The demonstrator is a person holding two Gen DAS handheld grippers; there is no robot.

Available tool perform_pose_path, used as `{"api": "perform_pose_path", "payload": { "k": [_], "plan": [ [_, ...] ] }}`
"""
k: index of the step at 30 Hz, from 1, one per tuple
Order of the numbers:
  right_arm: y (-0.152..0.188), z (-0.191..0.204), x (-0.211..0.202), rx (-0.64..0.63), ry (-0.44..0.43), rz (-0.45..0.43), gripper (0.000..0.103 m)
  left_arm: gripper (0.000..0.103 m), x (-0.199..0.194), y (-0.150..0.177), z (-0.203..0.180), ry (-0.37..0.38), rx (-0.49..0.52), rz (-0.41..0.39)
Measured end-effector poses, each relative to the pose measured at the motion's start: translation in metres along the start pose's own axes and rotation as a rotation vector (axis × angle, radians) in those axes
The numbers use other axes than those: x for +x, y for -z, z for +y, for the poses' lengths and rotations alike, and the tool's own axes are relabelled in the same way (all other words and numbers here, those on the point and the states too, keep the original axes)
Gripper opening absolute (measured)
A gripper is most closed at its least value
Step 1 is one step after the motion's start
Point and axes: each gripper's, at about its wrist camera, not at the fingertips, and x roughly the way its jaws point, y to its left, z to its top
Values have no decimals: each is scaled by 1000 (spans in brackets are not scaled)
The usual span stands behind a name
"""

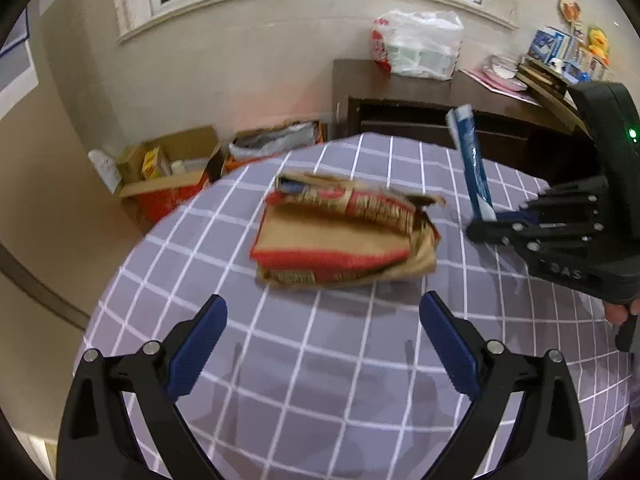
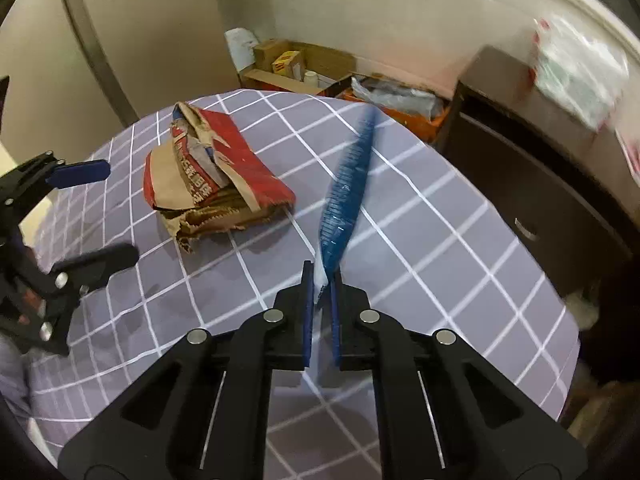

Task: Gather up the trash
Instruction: 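Grasp the brown-red paper bag with the left tool while the right tool lifts the blue wrapper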

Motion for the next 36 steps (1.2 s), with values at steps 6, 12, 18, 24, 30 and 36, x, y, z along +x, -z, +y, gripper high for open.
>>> {"api": "perform_pose_path", "payload": {
  "k": [6, 12, 18, 24, 30, 36],
  "plan": [
    [7, -19, -15, 135, -64, -11, 7, 96, 5, -10, -5, 38, 5, -19],
    [-24, -14, -32, 93, -123, -52, 7, 96, -3, 1, 6, 104, -222, -2],
    [-72, 9, -14, 7, -144, -19, 7, 96, -8, 16, 22, 89, -493, -27],
    [-98, 22, 37, -45, -153, 87, 7, 97, 10, 25, 38, 165, -810, 5],
    [-74, 30, 32, -78, -283, 106, 7, 98, 23, 15, 36, 121, -864, 7],
    [-62, -4, 10, -7, -195, 49, 7, 64, 34, -1, 10, 67, -676, 35]
  ]
}}
